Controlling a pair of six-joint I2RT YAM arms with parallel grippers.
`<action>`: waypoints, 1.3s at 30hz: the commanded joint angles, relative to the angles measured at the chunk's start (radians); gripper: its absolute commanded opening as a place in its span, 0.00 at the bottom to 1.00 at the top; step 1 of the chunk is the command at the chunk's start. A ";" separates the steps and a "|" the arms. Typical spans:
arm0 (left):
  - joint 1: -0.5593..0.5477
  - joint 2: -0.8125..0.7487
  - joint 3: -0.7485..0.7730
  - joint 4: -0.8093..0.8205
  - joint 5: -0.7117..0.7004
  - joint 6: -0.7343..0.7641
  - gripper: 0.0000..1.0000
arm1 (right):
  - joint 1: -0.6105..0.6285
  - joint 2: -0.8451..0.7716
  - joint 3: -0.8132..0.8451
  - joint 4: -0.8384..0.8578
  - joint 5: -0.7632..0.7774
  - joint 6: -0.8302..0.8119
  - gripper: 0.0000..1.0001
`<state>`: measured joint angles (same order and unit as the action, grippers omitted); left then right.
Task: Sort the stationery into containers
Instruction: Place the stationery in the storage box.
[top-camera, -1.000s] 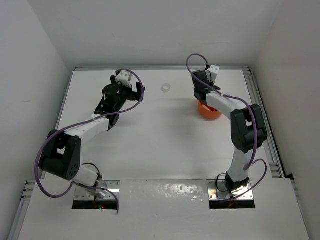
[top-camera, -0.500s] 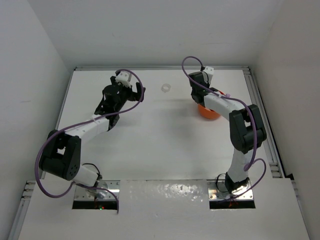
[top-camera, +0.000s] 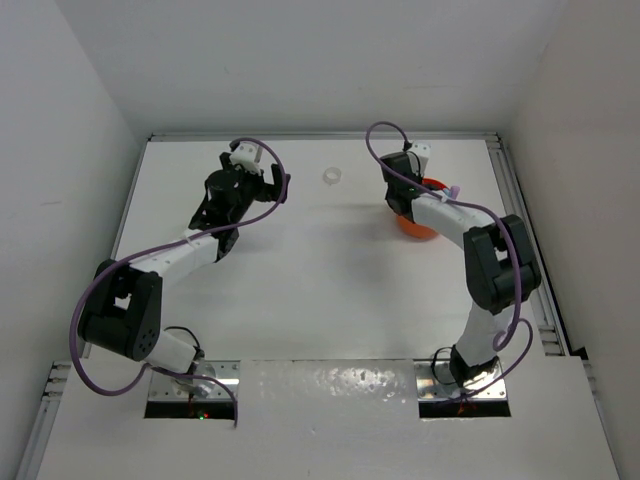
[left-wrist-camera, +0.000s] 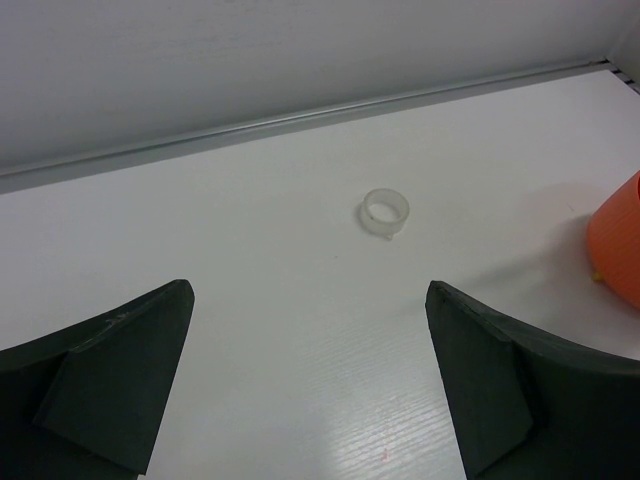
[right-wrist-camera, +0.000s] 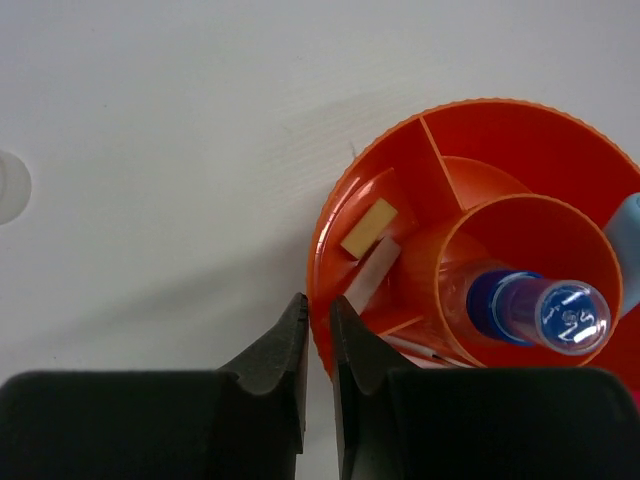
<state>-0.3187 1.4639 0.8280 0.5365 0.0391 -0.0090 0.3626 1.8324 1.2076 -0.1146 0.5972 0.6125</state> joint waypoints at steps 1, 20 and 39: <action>0.009 -0.025 0.020 0.059 -0.013 -0.014 1.00 | 0.009 -0.074 -0.034 0.007 -0.005 -0.008 0.13; 0.012 -0.043 -0.010 0.089 -0.034 -0.032 1.00 | 0.039 -0.148 -0.089 0.001 -0.020 0.000 0.12; -0.013 0.013 0.029 -0.016 -0.034 -0.082 0.97 | 0.084 -0.269 -0.112 0.032 -0.079 -0.143 0.14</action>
<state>-0.3214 1.4651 0.8127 0.5426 0.0101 -0.0620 0.4381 1.6299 1.0828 -0.1242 0.5560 0.5255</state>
